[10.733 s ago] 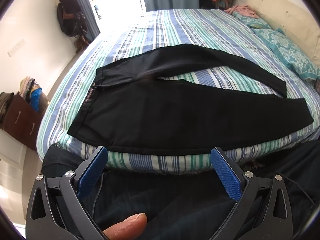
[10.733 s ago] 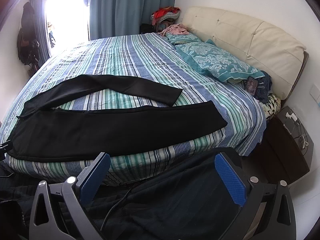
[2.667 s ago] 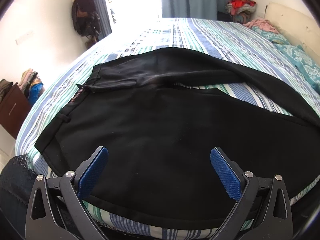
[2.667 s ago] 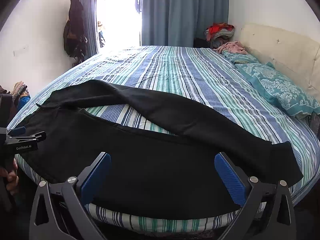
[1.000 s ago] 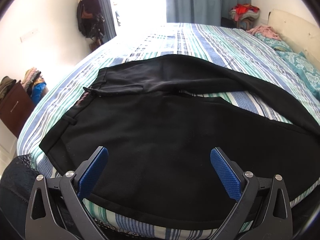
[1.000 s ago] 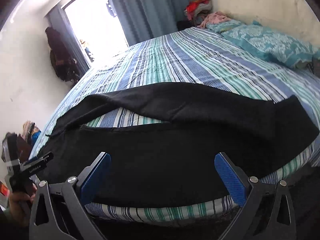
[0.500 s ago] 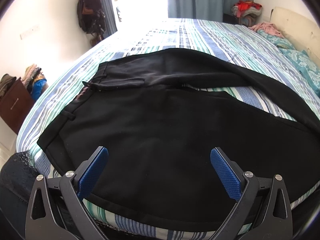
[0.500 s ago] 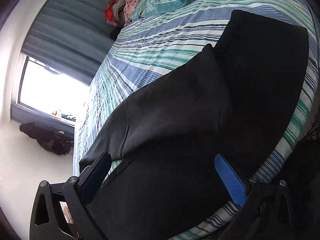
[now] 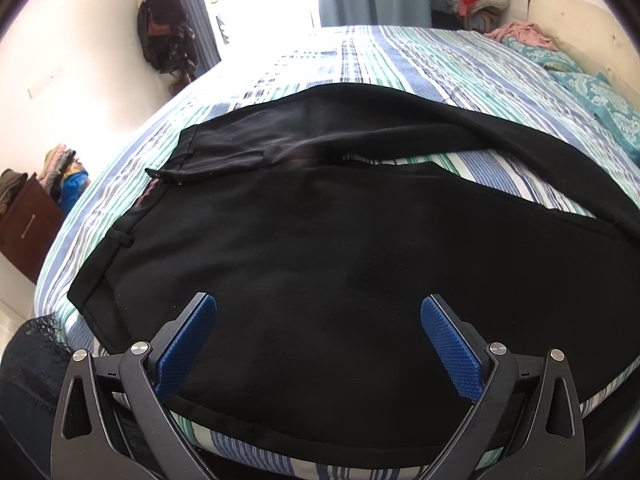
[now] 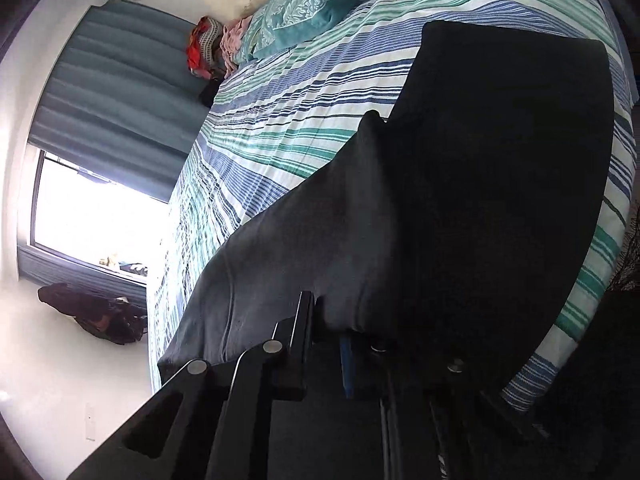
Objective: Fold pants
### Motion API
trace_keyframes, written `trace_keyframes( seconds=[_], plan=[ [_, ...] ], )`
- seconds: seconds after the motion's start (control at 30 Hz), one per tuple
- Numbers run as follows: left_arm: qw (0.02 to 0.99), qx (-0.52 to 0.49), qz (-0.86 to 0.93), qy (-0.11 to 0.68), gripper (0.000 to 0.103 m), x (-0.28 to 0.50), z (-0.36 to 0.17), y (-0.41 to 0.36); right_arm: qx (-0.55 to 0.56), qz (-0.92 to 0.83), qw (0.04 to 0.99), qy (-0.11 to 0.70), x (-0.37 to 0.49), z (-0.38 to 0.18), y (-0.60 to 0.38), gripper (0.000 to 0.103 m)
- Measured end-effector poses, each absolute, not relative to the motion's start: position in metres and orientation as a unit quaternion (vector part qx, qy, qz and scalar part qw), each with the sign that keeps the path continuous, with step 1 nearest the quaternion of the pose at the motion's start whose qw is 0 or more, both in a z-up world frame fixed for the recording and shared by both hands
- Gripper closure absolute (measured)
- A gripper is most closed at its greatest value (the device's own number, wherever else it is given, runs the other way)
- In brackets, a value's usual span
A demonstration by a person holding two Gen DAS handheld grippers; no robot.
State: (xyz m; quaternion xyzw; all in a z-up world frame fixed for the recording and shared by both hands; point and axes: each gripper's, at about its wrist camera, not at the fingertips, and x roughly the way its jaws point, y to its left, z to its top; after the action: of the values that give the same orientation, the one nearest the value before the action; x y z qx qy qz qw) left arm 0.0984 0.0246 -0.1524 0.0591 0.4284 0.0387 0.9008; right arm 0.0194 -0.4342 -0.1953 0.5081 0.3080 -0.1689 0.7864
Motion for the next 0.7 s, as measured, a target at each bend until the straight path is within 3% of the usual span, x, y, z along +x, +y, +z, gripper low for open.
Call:
trace_keyframes(
  seconds=[0.2, 0.23, 0.3, 0.33, 0.37, 0.5, 0.53, 0.63, 0.7],
  plan=[
    [0.898, 0.062, 0.039, 0.434, 0.001, 0.099, -0.155, 0.024, 0.478, -0.164, 0.808, 0.302, 0.015, -0.184, -0.429, 0.096],
    [0.898, 0.061, 0.04, 0.434, 0.001, 0.1, -0.155, 0.024, 0.48, -0.166, 0.805, 0.307, 0.015, -0.186, -0.43, 0.093],
    [0.899, 0.06, 0.04, 0.433, 0.001, 0.099, -0.155, 0.024, 0.485, -0.182, 0.794, 0.317, 0.017, -0.19, -0.432, 0.077],
    [0.899, 0.061, 0.039, 0.432, 0.001, 0.099, -0.155, 0.024, 0.489, -0.189, 0.79, 0.318, 0.016, -0.191, -0.432, 0.059],
    [0.899, 0.063, 0.039, 0.431, 0.001, 0.099, -0.154, 0.023, 0.495, -0.185, 0.791, 0.309, 0.014, -0.192, -0.432, 0.054],
    [0.898, 0.066, 0.036, 0.434, 0.001, 0.098, -0.156, 0.021, 0.491, -0.189, 0.795, 0.303, 0.016, -0.191, -0.435, 0.053],
    [0.897, 0.067, 0.035, 0.435, 0.001, 0.098, -0.156, 0.021, 0.497, -0.189, 0.792, 0.299, 0.015, -0.193, -0.436, 0.054],
    [0.896, 0.069, 0.028, 0.437, 0.001, 0.098, -0.155, 0.018, 0.494, -0.187, 0.795, 0.298, 0.012, -0.191, -0.439, 0.098],
    [0.894, 0.067, 0.016, 0.443, 0.001, 0.102, -0.153, 0.016, 0.478, -0.18, 0.81, 0.288, 0.011, -0.178, -0.436, 0.098]
  ],
)
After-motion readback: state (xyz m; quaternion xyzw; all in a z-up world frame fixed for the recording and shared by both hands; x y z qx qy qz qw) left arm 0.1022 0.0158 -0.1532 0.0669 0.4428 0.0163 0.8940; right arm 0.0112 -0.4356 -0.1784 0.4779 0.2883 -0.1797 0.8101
